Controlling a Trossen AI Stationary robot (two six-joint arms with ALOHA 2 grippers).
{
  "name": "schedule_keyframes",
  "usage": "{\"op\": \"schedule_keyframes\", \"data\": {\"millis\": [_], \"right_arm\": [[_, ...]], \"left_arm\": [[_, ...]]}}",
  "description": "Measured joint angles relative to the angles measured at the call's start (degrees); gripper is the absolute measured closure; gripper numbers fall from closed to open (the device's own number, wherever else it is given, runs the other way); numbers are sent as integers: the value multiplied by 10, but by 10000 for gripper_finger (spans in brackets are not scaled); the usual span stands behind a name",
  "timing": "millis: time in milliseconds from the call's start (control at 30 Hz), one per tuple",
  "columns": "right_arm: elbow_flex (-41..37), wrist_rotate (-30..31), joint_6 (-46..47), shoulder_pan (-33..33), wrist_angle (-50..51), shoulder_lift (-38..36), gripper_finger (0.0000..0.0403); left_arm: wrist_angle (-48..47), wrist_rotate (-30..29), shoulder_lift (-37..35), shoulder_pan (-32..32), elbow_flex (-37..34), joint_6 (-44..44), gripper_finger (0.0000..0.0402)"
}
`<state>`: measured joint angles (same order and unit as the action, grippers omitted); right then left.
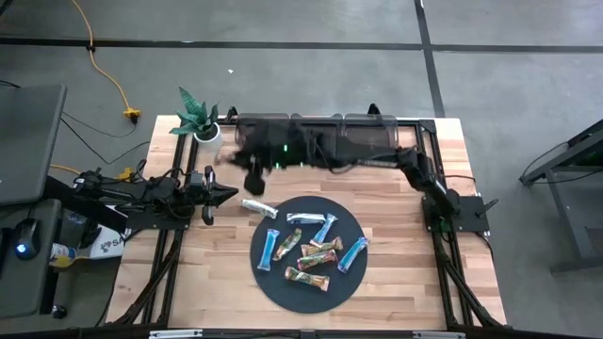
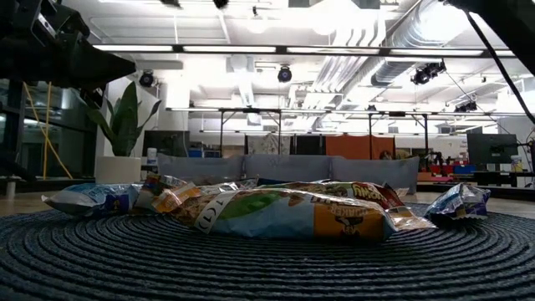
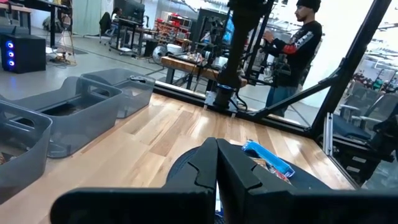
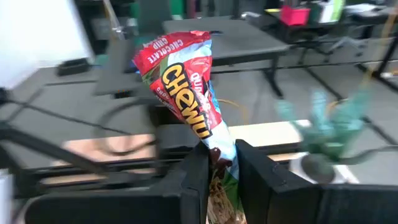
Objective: Pick and place Granola Bars by type
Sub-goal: Put the red granola bar into the left black bin
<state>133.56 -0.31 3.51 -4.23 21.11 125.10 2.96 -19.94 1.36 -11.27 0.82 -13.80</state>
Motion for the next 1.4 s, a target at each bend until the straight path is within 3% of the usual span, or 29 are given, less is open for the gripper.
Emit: {"op": "schedule_keyframes", "data": {"millis": [433,667,1000,1400], "right_arm": [[-4,-24,-67,-153,-3,-1,348],[-4,-101,-50,-215,-53,41,348],[-4,-170,-23,-228,-87,139,348],[-4,-193,30,-242,31,172,348]], "left_arm": [[0,0,0,0,0,0,400],[0,0,0,0,0,0,400],[0,0,0,0,0,0,400],[0,0,0,0,0,0,400]]}}
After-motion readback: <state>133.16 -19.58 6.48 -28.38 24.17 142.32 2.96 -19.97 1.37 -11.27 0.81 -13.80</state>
